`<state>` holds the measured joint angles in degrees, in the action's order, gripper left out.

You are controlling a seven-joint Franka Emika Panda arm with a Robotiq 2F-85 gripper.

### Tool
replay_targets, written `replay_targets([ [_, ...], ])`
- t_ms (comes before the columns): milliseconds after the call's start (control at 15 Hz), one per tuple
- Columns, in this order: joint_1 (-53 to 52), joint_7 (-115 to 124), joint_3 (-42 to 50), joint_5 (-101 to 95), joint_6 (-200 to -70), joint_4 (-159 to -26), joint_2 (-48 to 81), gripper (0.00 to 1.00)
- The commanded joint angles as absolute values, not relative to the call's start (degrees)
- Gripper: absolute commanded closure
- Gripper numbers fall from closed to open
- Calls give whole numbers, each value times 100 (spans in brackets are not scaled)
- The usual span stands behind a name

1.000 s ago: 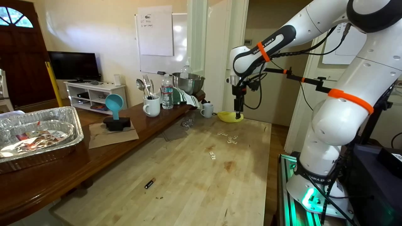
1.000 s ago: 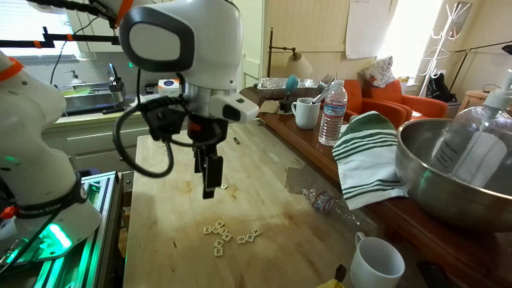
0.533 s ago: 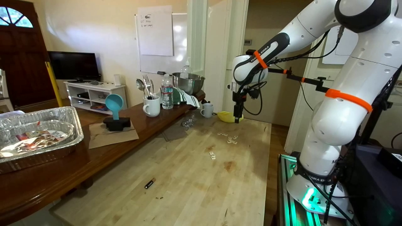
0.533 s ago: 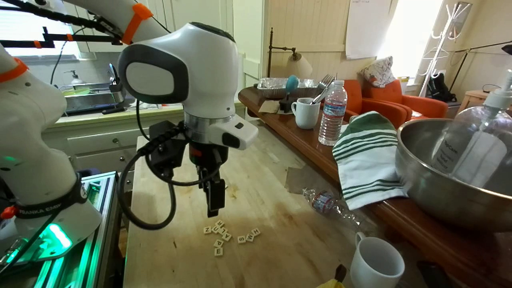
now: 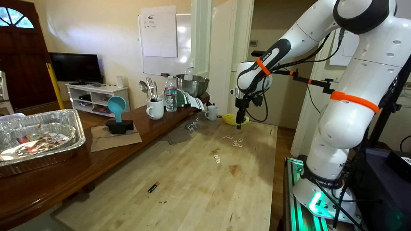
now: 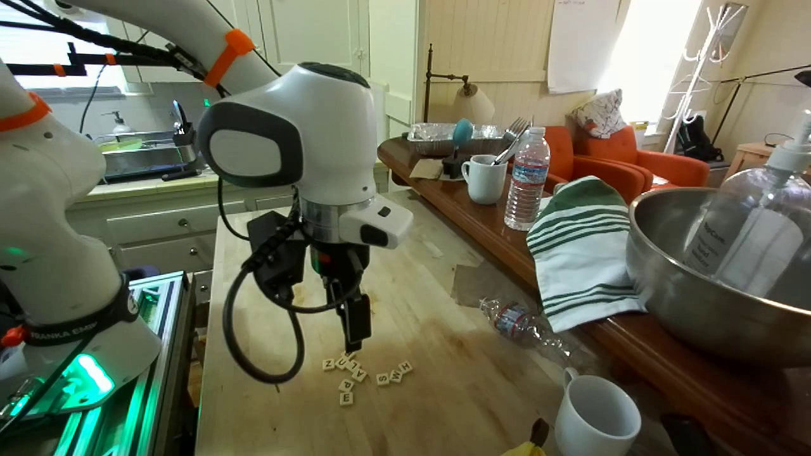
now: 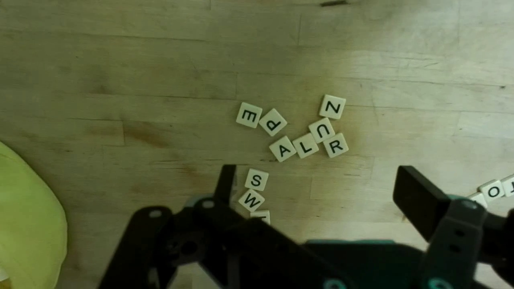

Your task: Create the word 'Toys'.

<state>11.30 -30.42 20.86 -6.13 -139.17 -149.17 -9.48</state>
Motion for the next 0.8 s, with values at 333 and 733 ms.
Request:
replay_targets([
  [333, 1152, -4142, 1880, 521, -14782, -14713, 23, 41],
  [733, 1291, -4888, 1691, 1134, -15453, -14646, 353, 87],
])
